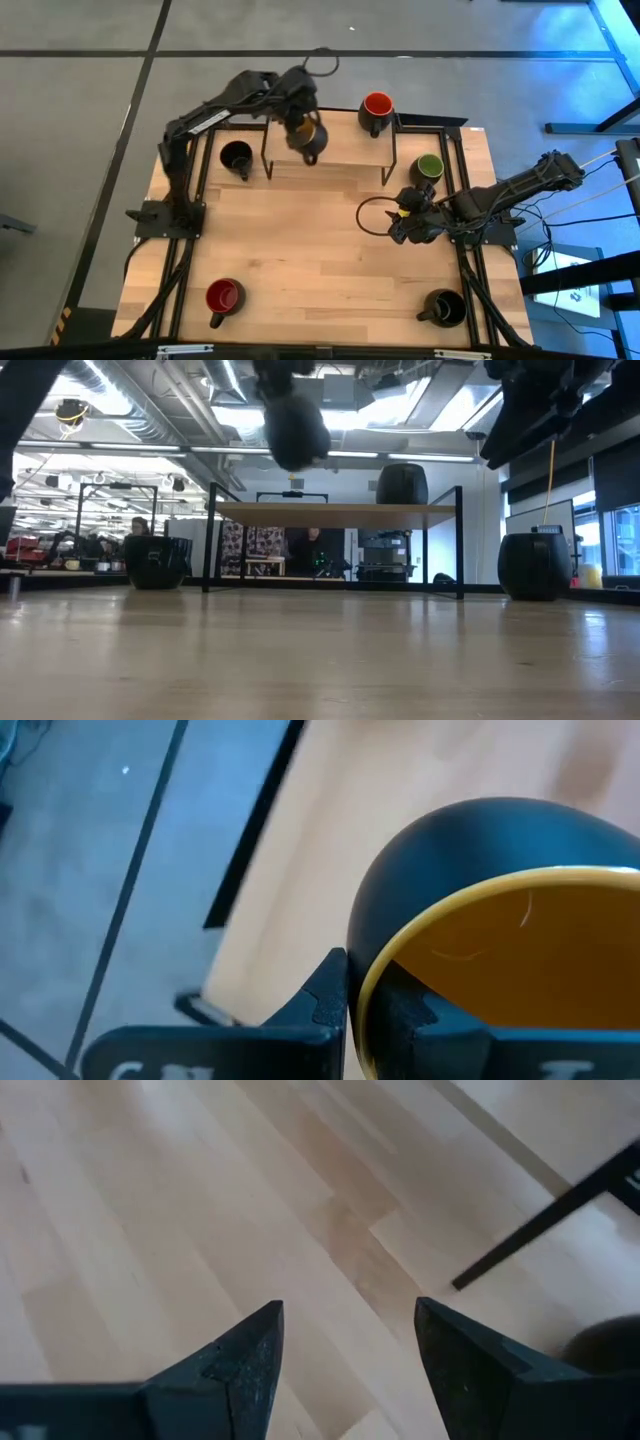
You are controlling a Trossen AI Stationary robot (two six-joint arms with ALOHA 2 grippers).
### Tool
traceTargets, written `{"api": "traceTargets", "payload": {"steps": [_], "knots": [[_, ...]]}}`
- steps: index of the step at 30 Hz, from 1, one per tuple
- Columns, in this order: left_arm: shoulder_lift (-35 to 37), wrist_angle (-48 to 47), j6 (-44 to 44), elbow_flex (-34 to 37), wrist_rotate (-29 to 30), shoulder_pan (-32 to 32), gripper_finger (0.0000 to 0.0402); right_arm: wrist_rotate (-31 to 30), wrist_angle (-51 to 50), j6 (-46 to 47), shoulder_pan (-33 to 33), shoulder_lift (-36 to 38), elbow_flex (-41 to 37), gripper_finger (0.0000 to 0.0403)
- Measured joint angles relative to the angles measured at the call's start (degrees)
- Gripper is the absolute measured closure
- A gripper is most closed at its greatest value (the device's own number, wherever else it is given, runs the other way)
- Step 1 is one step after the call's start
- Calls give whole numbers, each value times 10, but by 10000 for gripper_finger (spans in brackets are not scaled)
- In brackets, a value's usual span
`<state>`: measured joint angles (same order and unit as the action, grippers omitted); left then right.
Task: Place coffee mugs
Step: Put the yellow cup on the shelf
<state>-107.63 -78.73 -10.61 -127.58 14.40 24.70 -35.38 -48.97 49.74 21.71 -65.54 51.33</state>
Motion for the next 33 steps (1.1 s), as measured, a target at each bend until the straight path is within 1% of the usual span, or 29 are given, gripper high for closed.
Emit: {"api": "traceTargets", "payload": {"steps": [5,9,12,15,19,25,29,33], "knots": [[-48,67,-20,-2,-6,21,385,15,-2,40,0,0,-23,189],[-77,101,-21,-2,-7,39,385,39,-1,75,0,0,-41,189],[-90,122,-22,-2,-8,50,385,46,-1,90,0,0,-44,189],[-94,145,-16,-2,-28,57,385,46,0,100,0,0,-44,189],[-94,154,-15,-2,-52,61,384,46,0,100,0,0,-44,189],[-95,158,-16,0,-53,61,384,45,0,100,0,0,-44,189],[-95,161,-15,18,-63,61,383,45,0,100,0,0,-44,189],[-94,164,-13,24,-61,61,378,43,0,100,0,0,-44,189]]}}
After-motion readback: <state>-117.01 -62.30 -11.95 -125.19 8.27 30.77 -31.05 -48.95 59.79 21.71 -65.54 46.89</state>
